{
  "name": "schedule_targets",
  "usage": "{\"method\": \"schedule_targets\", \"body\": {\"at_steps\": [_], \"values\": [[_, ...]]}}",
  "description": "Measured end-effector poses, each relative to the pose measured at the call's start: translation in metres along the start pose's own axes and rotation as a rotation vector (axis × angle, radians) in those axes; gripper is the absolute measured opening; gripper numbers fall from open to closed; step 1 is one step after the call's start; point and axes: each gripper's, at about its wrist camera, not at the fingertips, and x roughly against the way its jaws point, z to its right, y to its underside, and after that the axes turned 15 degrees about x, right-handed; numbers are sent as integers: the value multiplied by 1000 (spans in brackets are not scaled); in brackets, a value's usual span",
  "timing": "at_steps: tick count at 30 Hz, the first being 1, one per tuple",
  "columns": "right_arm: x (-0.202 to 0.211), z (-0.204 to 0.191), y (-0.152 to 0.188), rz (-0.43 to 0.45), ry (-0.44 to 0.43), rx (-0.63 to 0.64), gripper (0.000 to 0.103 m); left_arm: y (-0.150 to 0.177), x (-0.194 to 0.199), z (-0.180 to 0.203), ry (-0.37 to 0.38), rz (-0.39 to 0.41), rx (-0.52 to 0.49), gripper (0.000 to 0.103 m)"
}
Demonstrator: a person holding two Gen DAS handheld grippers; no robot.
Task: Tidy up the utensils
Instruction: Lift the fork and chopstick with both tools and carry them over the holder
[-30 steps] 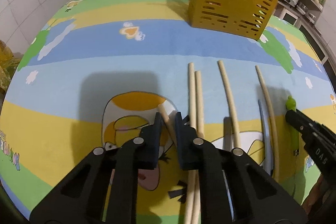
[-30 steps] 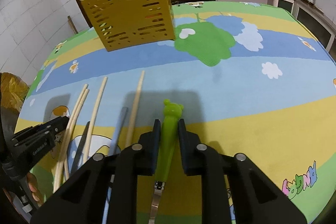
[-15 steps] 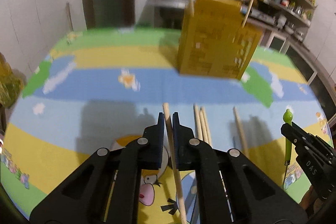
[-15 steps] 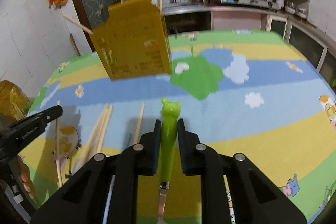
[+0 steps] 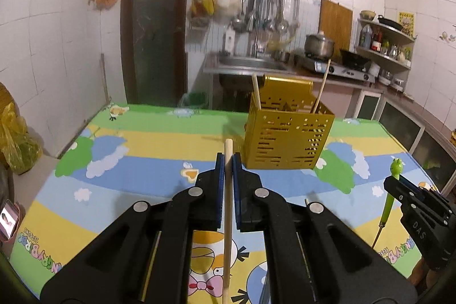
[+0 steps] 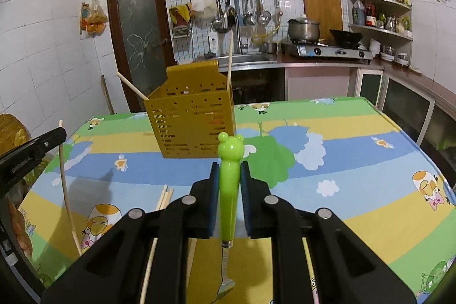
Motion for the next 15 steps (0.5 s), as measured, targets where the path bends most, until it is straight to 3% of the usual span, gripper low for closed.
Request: {"method": "schedule_targets", "body": {"at_steps": [15], "values": [[23, -5, 0, 71, 18, 14, 15, -2, 19, -14, 64, 47, 42, 5]]}}
